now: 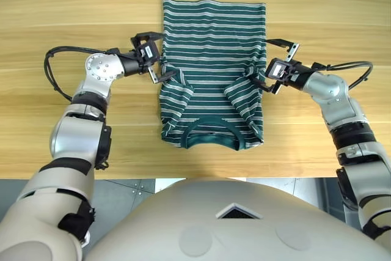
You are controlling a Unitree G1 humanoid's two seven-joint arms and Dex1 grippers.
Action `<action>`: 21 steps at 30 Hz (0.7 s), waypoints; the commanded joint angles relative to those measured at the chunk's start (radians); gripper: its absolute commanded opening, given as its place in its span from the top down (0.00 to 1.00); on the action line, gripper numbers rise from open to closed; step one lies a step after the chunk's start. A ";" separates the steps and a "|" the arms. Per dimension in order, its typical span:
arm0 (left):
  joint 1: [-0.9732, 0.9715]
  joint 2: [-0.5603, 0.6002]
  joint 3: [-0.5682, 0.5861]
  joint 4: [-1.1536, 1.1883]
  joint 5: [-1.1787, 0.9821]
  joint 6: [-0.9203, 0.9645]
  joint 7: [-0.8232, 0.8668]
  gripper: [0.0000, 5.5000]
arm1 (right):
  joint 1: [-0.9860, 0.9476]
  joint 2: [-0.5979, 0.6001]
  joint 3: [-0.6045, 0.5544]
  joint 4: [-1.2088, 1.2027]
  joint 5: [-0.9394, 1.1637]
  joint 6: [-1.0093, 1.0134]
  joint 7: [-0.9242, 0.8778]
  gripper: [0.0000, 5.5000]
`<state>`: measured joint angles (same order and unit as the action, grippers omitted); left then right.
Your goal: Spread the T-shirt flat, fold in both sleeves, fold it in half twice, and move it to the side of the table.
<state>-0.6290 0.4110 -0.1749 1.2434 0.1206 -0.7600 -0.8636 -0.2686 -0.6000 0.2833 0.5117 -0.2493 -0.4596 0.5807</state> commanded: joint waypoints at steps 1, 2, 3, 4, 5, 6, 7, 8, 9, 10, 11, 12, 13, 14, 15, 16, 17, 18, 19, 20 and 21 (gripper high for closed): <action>-0.026 -0.013 0.044 -0.032 -0.042 -0.034 -0.025 0.02 | 0.038 0.012 -0.009 -0.061 0.039 0.000 0.026 0.02; -0.026 -0.015 0.050 -0.039 -0.049 -0.041 -0.037 0.02 | 0.046 0.015 -0.017 -0.097 0.063 -0.003 0.034 0.02; -0.027 -0.017 0.050 -0.042 -0.051 -0.045 -0.045 0.02 | 0.064 0.012 -0.025 -0.152 0.097 -0.001 0.051 0.02; -0.027 -0.019 0.048 -0.044 -0.048 -0.046 -0.050 0.02 | 0.082 0.008 -0.031 -0.208 0.128 0.003 0.070 0.02; -0.025 -0.021 0.045 -0.044 -0.043 -0.048 -0.052 0.02 | 0.105 -0.003 -0.036 -0.279 0.164 0.015 0.095 0.02; -0.023 -0.021 0.040 -0.043 -0.036 -0.048 -0.053 0.02 | 0.126 -0.014 -0.041 -0.342 0.193 0.028 0.117 0.02; -0.018 -0.020 0.034 -0.040 -0.025 -0.049 -0.053 0.02 | 0.147 -0.029 -0.046 -0.406 0.223 0.043 0.141 0.02; -0.015 -0.019 0.030 -0.037 -0.018 -0.047 -0.049 0.02 | 0.167 -0.044 -0.052 -0.466 0.246 0.058 0.163 0.02; -0.013 -0.018 0.027 -0.034 -0.013 -0.046 -0.047 0.02 | 0.180 -0.054 -0.058 -0.508 0.261 0.073 0.177 0.02; -0.010 -0.018 0.026 -0.033 -0.012 -0.046 -0.049 0.02 | 0.186 -0.060 -0.066 -0.531 0.266 0.086 0.183 0.02; -0.007 -0.019 0.028 -0.035 -0.014 -0.048 -0.053 0.02 | 0.189 -0.064 -0.073 -0.541 0.266 0.095 0.186 0.02; -0.001 -0.020 0.036 -0.042 -0.030 -0.051 -0.074 0.02 | 0.195 -0.067 -0.072 -0.549 0.273 0.106 0.196 0.02; 0.008 -0.020 0.046 -0.056 -0.057 -0.052 -0.119 0.02 | 0.209 -0.078 -0.072 -0.551 0.271 0.108 0.209 0.02; 0.015 -0.019 0.054 -0.066 -0.077 -0.052 -0.151 0.02 | 0.220 -0.085 -0.071 -0.553 0.270 0.110 0.219 0.02; 0.035 -0.009 0.059 -0.094 -0.109 -0.056 -0.218 0.02 | 0.236 -0.102 -0.080 -0.554 0.268 0.111 0.227 0.02; 0.073 0.010 0.068 -0.156 -0.166 -0.043 -0.305 0.02 | 0.255 -0.126 -0.105 -0.564 0.279 0.112 0.239 0.02; 0.112 0.033 0.074 -0.224 -0.218 -0.027 -0.379 0.02 | 0.274 -0.149 -0.133 -0.576 0.294 0.116 0.248 0.02; 0.171 0.074 0.077 -0.322 -0.271 -0.003 -0.453 0.02 | 0.306 -0.187 -0.168 -0.590 0.306 0.123 0.263 0.02; 0.225 0.115 0.079 -0.415 -0.311 0.024 -0.504 0.02 | 0.343 -0.227 -0.195 -0.604 0.312 0.127 0.284 0.02; 0.294 0.172 0.079 -0.520 -0.343 0.054 -0.547 0.02 | 0.393 -0.271 -0.219 -0.606 0.313 0.122 0.311 0.02; 0.380 0.241 0.084 -0.632 -0.372 0.081 -0.587 0.02 | 0.440 -0.313 -0.241 -0.609 0.311 0.122 0.336 0.02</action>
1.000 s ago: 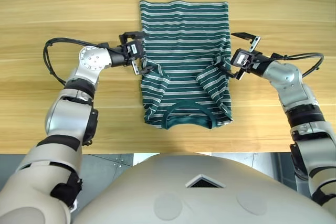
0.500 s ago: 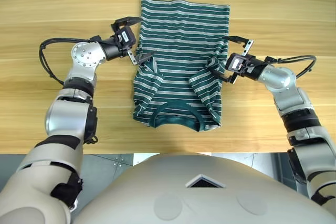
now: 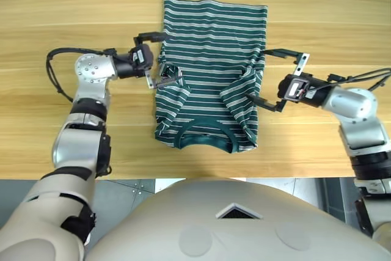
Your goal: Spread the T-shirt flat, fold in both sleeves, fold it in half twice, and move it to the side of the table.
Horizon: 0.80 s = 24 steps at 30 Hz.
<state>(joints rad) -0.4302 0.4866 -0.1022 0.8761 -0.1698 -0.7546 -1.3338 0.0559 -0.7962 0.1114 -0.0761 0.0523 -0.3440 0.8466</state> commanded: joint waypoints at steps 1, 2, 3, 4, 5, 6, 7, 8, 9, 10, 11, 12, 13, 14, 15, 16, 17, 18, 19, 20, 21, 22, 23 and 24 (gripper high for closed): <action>0.257 0.224 0.018 -0.356 -0.103 0.099 -0.142 0.02 | 0.150 -0.148 -0.085 -0.024 0.009 0.006 0.092 0.02; 0.331 0.279 0.028 -0.431 -0.114 0.111 -0.160 0.02 | 0.185 -0.174 -0.099 -0.033 0.009 0.006 0.111 0.02; 0.394 0.323 0.039 -0.484 -0.111 0.115 -0.160 0.02 | 0.217 -0.193 -0.109 -0.048 0.012 0.007 0.128 0.02; 0.434 0.351 0.045 -0.517 -0.105 0.120 -0.153 0.02 | 0.241 -0.205 -0.115 -0.062 0.016 0.007 0.140 0.02; 0.473 0.372 0.047 -0.544 -0.091 0.121 -0.144 0.02 | 0.261 -0.211 -0.109 -0.076 0.018 0.009 0.154 0.02; 0.501 0.384 0.046 -0.564 -0.079 0.121 -0.134 0.02 | 0.272 -0.213 -0.097 -0.084 0.017 0.012 0.168 0.02; 0.520 0.386 0.040 -0.573 -0.065 0.112 -0.123 0.02 | 0.277 -0.212 -0.078 -0.088 0.013 0.015 0.183 0.02; 0.532 0.384 0.028 -0.572 -0.040 0.095 -0.110 0.02 | 0.283 -0.208 -0.052 -0.092 0.004 0.018 0.199 0.02; 0.536 0.377 0.015 -0.569 -0.016 0.082 -0.096 0.02 | 0.287 -0.199 -0.021 -0.094 -0.005 0.020 0.215 0.02; 0.535 0.367 0.000 -0.565 0.005 0.074 -0.082 0.02 | 0.282 -0.185 0.012 -0.089 -0.016 0.022 0.226 0.02; 0.531 0.356 -0.012 -0.565 0.022 0.072 -0.069 0.02 | 0.274 -0.172 0.039 -0.082 -0.025 0.024 0.233 0.02; 0.515 0.336 -0.023 -0.554 0.054 0.063 -0.034 0.02 | 0.260 -0.155 0.063 -0.070 -0.036 0.027 0.232 0.02; 0.497 0.316 -0.037 -0.534 0.102 0.049 0.009 0.02 | 0.244 -0.138 0.086 -0.057 -0.048 0.035 0.230 0.02; 0.482 0.303 -0.050 -0.525 0.143 0.043 0.042 0.02 | 0.233 -0.124 0.106 -0.048 -0.056 0.042 0.231 0.02; 0.471 0.295 -0.064 -0.512 0.198 0.029 0.083 0.02 | 0.223 -0.110 0.125 -0.036 -0.066 0.046 0.230 0.02; 0.464 0.294 -0.076 -0.507 0.245 0.019 0.115 0.02 | 0.215 -0.099 0.140 -0.025 -0.074 0.048 0.228 0.02; 0.460 0.292 -0.088 -0.520 0.273 0.017 0.138 0.02 | 0.209 -0.090 0.152 -0.017 -0.080 0.049 0.227 0.02; 0.458 0.290 -0.100 -0.531 0.287 0.014 0.154 0.02 | 0.202 -0.083 0.162 -0.009 -0.083 0.049 0.224 0.02; 0.457 0.289 -0.112 -0.544 0.287 0.015 0.162 0.02 | 0.195 -0.077 0.169 -0.004 -0.084 0.048 0.221 0.02; 0.454 0.288 -0.125 -0.549 0.290 0.013 0.171 0.02 | 0.189 -0.072 0.174 0.000 -0.086 0.048 0.220 0.02; 0.453 0.289 -0.138 -0.553 0.295 0.011 0.179 0.02 | 0.182 -0.066 0.179 0.005 -0.089 0.049 0.216 0.02; 0.453 0.290 -0.150 -0.555 0.297 0.011 0.186 0.02 | 0.177 -0.064 0.183 0.009 -0.091 0.049 0.213 0.02; 0.454 0.294 -0.162 -0.555 0.294 0.007 0.186 0.02 | 0.174 -0.063 0.185 0.009 -0.093 0.050 0.211 0.02; 0.456 0.300 -0.172 -0.558 0.286 0.006 0.186 0.02 | 0.172 -0.064 0.188 0.009 -0.093 0.050 0.209 0.02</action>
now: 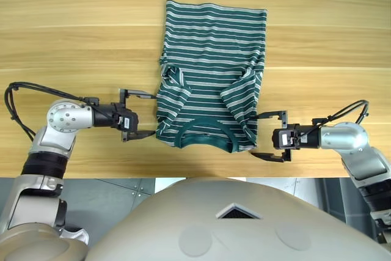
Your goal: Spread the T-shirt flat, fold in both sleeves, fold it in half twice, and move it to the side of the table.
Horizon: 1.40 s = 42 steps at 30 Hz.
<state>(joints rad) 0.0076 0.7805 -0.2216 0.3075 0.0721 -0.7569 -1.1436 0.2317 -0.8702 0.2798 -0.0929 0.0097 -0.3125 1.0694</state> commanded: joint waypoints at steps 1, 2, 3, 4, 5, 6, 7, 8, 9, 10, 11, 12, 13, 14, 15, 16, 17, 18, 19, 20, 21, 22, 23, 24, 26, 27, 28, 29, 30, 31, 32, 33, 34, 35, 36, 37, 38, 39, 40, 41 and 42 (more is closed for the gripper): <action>0.020 0.011 -0.061 0.008 0.036 0.007 -0.005 0.02 | -0.006 0.008 0.022 0.026 -0.050 0.017 -0.015 0.02; 0.020 0.017 -0.068 0.005 0.024 0.003 -0.010 0.05 | -0.006 0.007 0.022 0.023 -0.050 0.018 -0.017 0.02; 0.021 0.022 -0.075 0.000 0.013 0.002 -0.015 0.06 | -0.006 0.005 0.023 0.021 -0.050 0.018 -0.017 0.02; 0.022 0.029 -0.083 -0.004 0.004 0.000 -0.021 0.10 | -0.006 0.004 0.022 0.018 -0.050 0.018 -0.019 0.02; 0.024 0.034 -0.091 -0.007 -0.004 -0.001 -0.025 0.15 | -0.006 0.003 0.021 0.016 -0.050 0.018 -0.020 0.06; 0.025 0.038 -0.099 -0.005 -0.007 -0.005 -0.025 0.18 | -0.006 0.002 0.020 0.014 -0.050 0.017 -0.022 0.07; 0.024 0.042 -0.107 -0.001 -0.011 -0.008 -0.027 0.22 | -0.007 0.002 0.020 0.012 -0.048 0.017 -0.022 0.12; 0.025 0.045 -0.116 0.000 -0.015 -0.010 -0.031 0.24 | -0.010 0.005 0.017 0.010 -0.042 0.016 -0.025 0.14; 0.025 0.048 -0.123 0.000 -0.020 -0.011 -0.034 0.27 | -0.013 0.007 0.016 0.009 -0.039 0.016 -0.026 0.17; 0.025 0.052 -0.129 0.000 -0.023 -0.011 -0.036 0.30 | -0.015 0.006 0.017 0.007 -0.039 0.017 -0.027 0.20; 0.024 0.054 -0.134 0.000 -0.023 -0.011 -0.035 0.34 | -0.016 0.005 0.019 0.007 -0.038 0.017 -0.027 0.24; 0.021 0.055 -0.140 0.003 -0.023 -0.010 -0.033 0.36 | -0.016 0.005 0.021 0.006 -0.038 0.016 -0.028 0.27; 0.018 0.057 -0.144 0.006 -0.024 -0.010 -0.032 0.39 | -0.016 0.005 0.022 0.004 -0.039 0.017 -0.028 0.29; 0.015 0.057 -0.147 0.008 -0.025 -0.010 -0.031 0.41 | -0.016 0.005 0.022 0.003 -0.038 0.016 -0.029 0.31; 0.013 0.057 -0.150 0.010 -0.027 -0.010 -0.030 0.46 | -0.016 0.006 0.023 0.001 -0.038 0.017 -0.030 0.36; 0.011 0.057 -0.152 0.009 -0.032 -0.011 -0.030 0.49 | -0.016 0.007 0.024 0.000 -0.037 0.017 -0.031 0.40; 0.010 0.056 -0.153 0.006 -0.037 -0.010 -0.032 0.52 | -0.017 0.008 0.024 0.000 -0.037 0.017 -0.032 0.43; 0.010 0.056 -0.155 0.003 -0.042 -0.009 -0.033 0.56 | -0.018 0.009 0.025 0.001 -0.037 0.016 -0.033 0.47; 0.009 0.055 -0.156 0.001 -0.047 -0.008 -0.034 0.57 | -0.019 0.010 0.025 0.002 -0.037 0.016 -0.034 0.49; 0.007 0.055 -0.157 0.002 -0.050 -0.009 -0.035 0.61 | -0.020 0.013 0.026 0.002 -0.038 0.016 -0.035 0.52; 0.006 0.055 -0.158 0.003 -0.054 -0.011 -0.035 0.63 | -0.021 0.015 0.027 0.002 -0.040 0.017 -0.036 0.55; 0.006 0.055 -0.159 0.005 -0.058 -0.013 -0.035 0.66 | -0.022 0.017 0.027 0.002 -0.043 0.017 -0.037 0.59; 0.006 0.055 -0.159 0.007 -0.063 -0.015 -0.036 0.69 | -0.024 0.020 0.027 0.002 -0.045 0.018 -0.038 0.62; 0.005 0.055 -0.159 0.007 -0.070 -0.016 -0.037 0.71 | -0.025 0.022 0.027 0.002 -0.047 0.018 -0.038 0.64; 0.005 0.055 -0.161 0.003 -0.088 -0.015 -0.044 0.76 | -0.028 0.027 0.028 0.002 -0.049 0.020 -0.040 0.70; 0.005 0.056 -0.161 -0.001 -0.097 -0.014 -0.047 0.78 | -0.030 0.029 0.029 0.003 -0.050 0.020 -0.041 0.73; 0.004 0.055 -0.161 -0.003 -0.104 -0.013 -0.051 0.80 | -0.030 0.029 0.029 0.003 -0.050 0.020 -0.041 0.74; 0.004 0.055 -0.160 -0.003 -0.109 -0.012 -0.054 0.83 | -0.031 0.030 0.029 0.004 -0.051 0.020 -0.041 0.77; 0.004 0.054 -0.160 -0.003 -0.116 -0.012 -0.059 0.87 | -0.031 0.030 0.030 0.004 -0.051 0.020 -0.040 0.81; 0.004 0.055 -0.160 -0.004 -0.125 -0.011 -0.065 0.90 | -0.032 0.029 0.030 0.005 -0.051 0.020 -0.039 0.85; 0.004 0.056 -0.160 -0.007 -0.137 -0.010 -0.072 0.93 | -0.032 0.029 0.031 0.005 -0.050 0.020 -0.038 0.88; 0.005 0.058 -0.159 -0.010 -0.146 -0.007 -0.077 0.96 | -0.032 0.028 0.031 0.005 -0.050 0.020 -0.038 0.92; 0.005 0.059 -0.158 -0.012 -0.152 -0.006 -0.083 0.98 | -0.031 0.026 0.031 0.005 -0.049 0.019 -0.036 0.95; 0.006 0.060 -0.157 -0.013 -0.158 -0.005 -0.087 0.99 | -0.032 0.026 0.032 0.005 -0.049 0.019 -0.035 0.99; 0.006 0.061 -0.156 -0.015 -0.167 -0.002 -0.093 0.99 | -0.033 0.025 0.033 0.005 -0.049 0.018 -0.033 0.99; 0.005 0.061 -0.155 -0.019 -0.181 -0.001 -0.103 0.99 | -0.033 0.024 0.034 0.006 -0.049 0.018 -0.031 0.99; 0.005 0.062 -0.153 -0.028 -0.198 0.006 -0.112 0.99 | -0.032 0.023 0.035 0.006 -0.048 0.017 -0.029 0.99; 0.006 0.065 -0.152 -0.038 -0.211 0.014 -0.122 0.99 | -0.031 0.021 0.035 0.005 -0.047 0.016 -0.027 0.99; 0.007 0.067 -0.152 -0.046 -0.221 0.020 -0.129 0.99 | -0.030 0.020 0.035 0.005 -0.047 0.016 -0.026 0.99; 0.008 0.068 -0.149 -0.051 -0.230 0.023 -0.134 0.99 | -0.030 0.020 0.032 0.004 -0.047 0.016 -0.029 0.99; 0.009 0.067 -0.144 -0.058 -0.240 0.025 -0.136 0.99 | -0.029 0.020 0.026 0.001 -0.050 0.017 -0.037 0.99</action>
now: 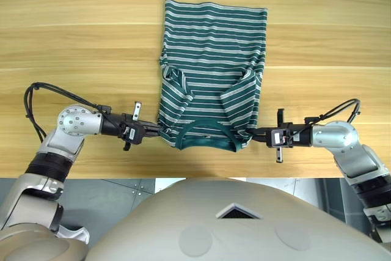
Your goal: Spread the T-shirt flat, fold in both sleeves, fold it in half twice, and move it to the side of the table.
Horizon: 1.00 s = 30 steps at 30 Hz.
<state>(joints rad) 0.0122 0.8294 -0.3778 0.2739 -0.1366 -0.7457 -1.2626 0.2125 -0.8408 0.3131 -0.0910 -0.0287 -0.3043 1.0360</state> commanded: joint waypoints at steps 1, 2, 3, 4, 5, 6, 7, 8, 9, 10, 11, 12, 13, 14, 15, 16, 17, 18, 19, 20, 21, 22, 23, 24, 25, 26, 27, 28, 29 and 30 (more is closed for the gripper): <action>0.006 0.014 0.020 -0.032 -0.037 0.013 -0.011 0.99 | -0.010 -0.010 -0.014 -0.004 -0.011 0.009 -0.008 0.99; 0.011 0.014 0.031 -0.049 -0.041 0.023 0.002 0.99 | -0.008 -0.018 -0.024 -0.007 -0.008 0.007 -0.009 0.99; 0.029 0.032 0.036 -0.071 -0.055 0.021 -0.008 0.99 | -0.002 -0.033 -0.044 -0.023 0.009 0.004 -0.006 0.99; 0.044 0.046 0.040 -0.087 -0.067 0.017 -0.016 0.99 | 0.005 -0.045 -0.060 -0.039 0.026 0.001 -0.001 0.99; 0.063 0.061 0.047 -0.109 -0.090 0.012 -0.027 0.99 | 0.020 -0.061 -0.078 -0.066 0.053 -0.003 0.012 0.99; 0.083 0.076 0.056 -0.141 -0.117 0.020 -0.036 0.99 | 0.035 -0.075 -0.094 -0.091 0.078 -0.008 0.024 0.99; 0.106 0.090 0.070 -0.178 -0.146 0.038 -0.035 0.99 | 0.057 -0.092 -0.112 -0.119 0.117 -0.021 0.044 0.99; 0.127 0.108 0.082 -0.221 -0.177 0.059 -0.036 0.99 | 0.082 -0.110 -0.134 -0.150 0.159 -0.035 0.062 0.99; 0.148 0.127 0.092 -0.260 -0.210 0.066 -0.047 0.99 | 0.110 -0.129 -0.159 -0.188 0.206 -0.047 0.080 0.99; 0.165 0.141 0.102 -0.290 -0.239 0.066 -0.059 0.99 | 0.137 -0.144 -0.182 -0.225 0.248 -0.052 0.095 0.99; 0.183 0.156 0.116 -0.324 -0.277 0.070 -0.076 0.99 | 0.163 -0.158 -0.206 -0.262 0.287 -0.058 0.108 0.99; 0.198 0.168 0.128 -0.351 -0.307 0.076 -0.086 0.99 | 0.179 -0.167 -0.224 -0.286 0.316 -0.062 0.119 0.99; 0.209 0.176 0.139 -0.372 -0.331 0.086 -0.094 0.99 | 0.191 -0.172 -0.239 -0.301 0.337 -0.065 0.128 0.99; 0.217 0.179 0.150 -0.389 -0.357 0.094 -0.105 0.99 | 0.204 -0.174 -0.255 -0.315 0.354 -0.073 0.135 0.99; 0.220 0.177 0.162 -0.401 -0.370 0.097 -0.108 0.99 | 0.214 -0.174 -0.268 -0.326 0.369 -0.079 0.142 0.99; 0.226 0.175 0.170 -0.415 -0.387 0.100 -0.117 0.99 | 0.223 -0.175 -0.278 -0.335 0.379 -0.084 0.147 0.99; 0.229 0.171 0.178 -0.427 -0.399 0.107 -0.122 0.99 | 0.227 -0.175 -0.284 -0.340 0.383 -0.087 0.150 0.99; 0.228 0.162 0.184 -0.437 -0.410 0.120 -0.120 0.99 | 0.227 -0.172 -0.286 -0.340 0.374 -0.086 0.147 0.99; 0.227 0.151 0.186 -0.438 -0.411 0.126 -0.119 0.99 | 0.222 -0.167 -0.285 -0.337 0.364 -0.084 0.146 0.99; 0.222 0.134 0.184 -0.430 -0.406 0.133 -0.116 0.99 | 0.214 -0.162 -0.282 -0.331 0.355 -0.082 0.145 0.99; 0.214 0.116 0.178 -0.418 -0.400 0.142 -0.114 0.99 | 0.204 -0.156 -0.278 -0.323 0.339 -0.079 0.140 0.99; 0.198 0.095 0.174 -0.399 -0.391 0.153 -0.109 0.99 | 0.189 -0.150 -0.272 -0.308 0.316 -0.074 0.131 0.99; 0.179 0.072 0.173 -0.380 -0.387 0.170 -0.100 0.99 | 0.176 -0.145 -0.266 -0.294 0.297 -0.070 0.123 0.99; 0.146 0.044 0.174 -0.343 -0.378 0.191 -0.089 0.99 | 0.157 -0.137 -0.259 -0.275 0.278 -0.066 0.116 0.99; 0.117 0.020 0.176 -0.310 -0.366 0.207 -0.080 0.99 | 0.141 -0.129 -0.253 -0.260 0.264 -0.061 0.110 0.99; 0.071 -0.012 0.178 -0.259 -0.354 0.228 -0.063 0.99 | 0.118 -0.118 -0.246 -0.240 0.241 -0.055 0.096 0.99; 0.015 -0.048 0.182 -0.190 -0.344 0.249 -0.049 0.99 | 0.089 -0.104 -0.237 -0.218 0.223 -0.046 0.084 0.99; -0.022 -0.072 0.187 -0.144 -0.338 0.262 -0.043 0.99 | 0.071 -0.095 -0.232 -0.204 0.211 -0.042 0.077 0.99; -0.068 -0.099 0.191 -0.086 -0.323 0.272 -0.034 0.99 | 0.045 -0.082 -0.228 -0.188 0.203 -0.037 0.066 0.99; -0.118 -0.126 0.198 -0.025 -0.308 0.280 -0.017 0.99 | -0.001 -0.056 -0.226 -0.165 0.202 -0.021 0.045 0.99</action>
<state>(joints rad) -0.0107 0.7488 -0.2030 0.1426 -0.4837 -0.4911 -1.3062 0.2900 -0.9360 0.0839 -0.2947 0.1906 -0.3497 1.1132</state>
